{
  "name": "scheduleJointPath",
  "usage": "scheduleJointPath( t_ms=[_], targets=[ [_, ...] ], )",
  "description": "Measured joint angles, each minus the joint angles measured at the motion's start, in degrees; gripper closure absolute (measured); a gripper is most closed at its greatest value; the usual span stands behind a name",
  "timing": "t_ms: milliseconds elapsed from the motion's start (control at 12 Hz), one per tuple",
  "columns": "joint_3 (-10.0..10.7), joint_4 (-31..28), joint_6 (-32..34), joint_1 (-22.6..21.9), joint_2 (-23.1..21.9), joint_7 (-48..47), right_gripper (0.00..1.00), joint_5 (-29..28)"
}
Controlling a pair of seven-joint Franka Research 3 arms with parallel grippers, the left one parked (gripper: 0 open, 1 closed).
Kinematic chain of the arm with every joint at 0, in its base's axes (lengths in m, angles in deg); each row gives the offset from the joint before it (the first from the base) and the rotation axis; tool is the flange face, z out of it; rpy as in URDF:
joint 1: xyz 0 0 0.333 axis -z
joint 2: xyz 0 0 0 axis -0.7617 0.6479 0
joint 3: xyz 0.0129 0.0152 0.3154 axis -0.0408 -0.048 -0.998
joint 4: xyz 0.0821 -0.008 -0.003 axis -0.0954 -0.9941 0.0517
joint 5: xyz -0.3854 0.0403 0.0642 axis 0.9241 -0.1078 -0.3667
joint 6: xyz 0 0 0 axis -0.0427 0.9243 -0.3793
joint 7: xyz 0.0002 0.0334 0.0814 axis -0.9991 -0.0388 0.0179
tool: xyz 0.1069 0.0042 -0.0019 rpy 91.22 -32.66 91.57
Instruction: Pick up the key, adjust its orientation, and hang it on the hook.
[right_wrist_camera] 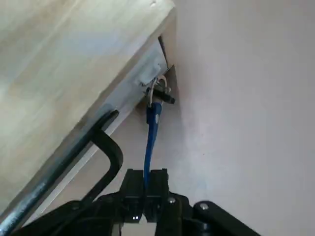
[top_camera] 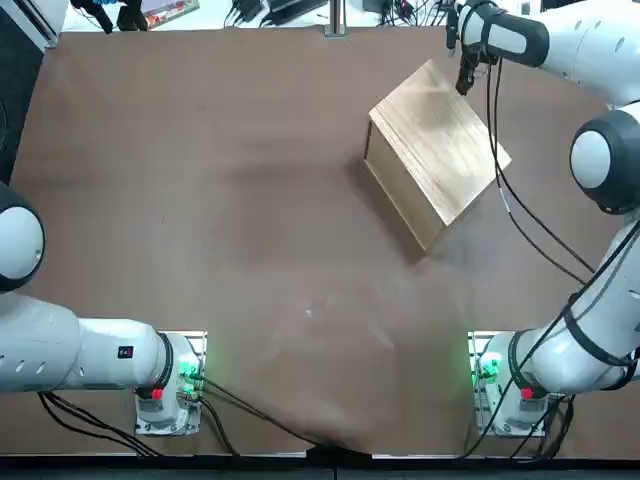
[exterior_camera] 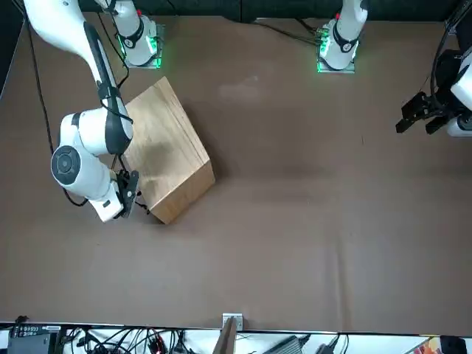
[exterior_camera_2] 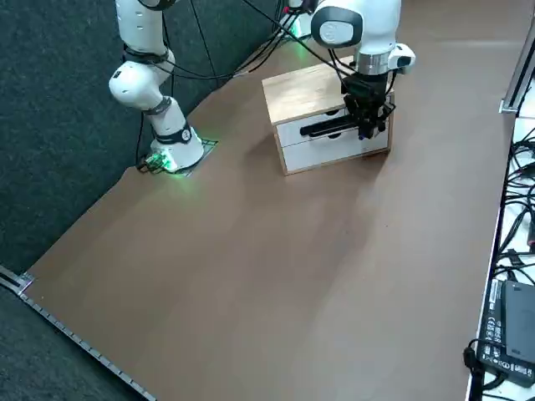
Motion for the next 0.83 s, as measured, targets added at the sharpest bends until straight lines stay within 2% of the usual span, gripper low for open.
scheduleJointPath(
  t_ms=[167, 250, 833],
  targets=[
    [0.0, 0.0, 0.0, 0.0, 0.0, 0.0, 0.94, 0.0],
    [0.0, 0.0, 0.0, 0.0, 0.0, 0.0, 0.85, 0.0],
    [0.7, 0.2, -0.7, 0.5, 0.0, 1.3, 0.04, 0.0]
  ],
)
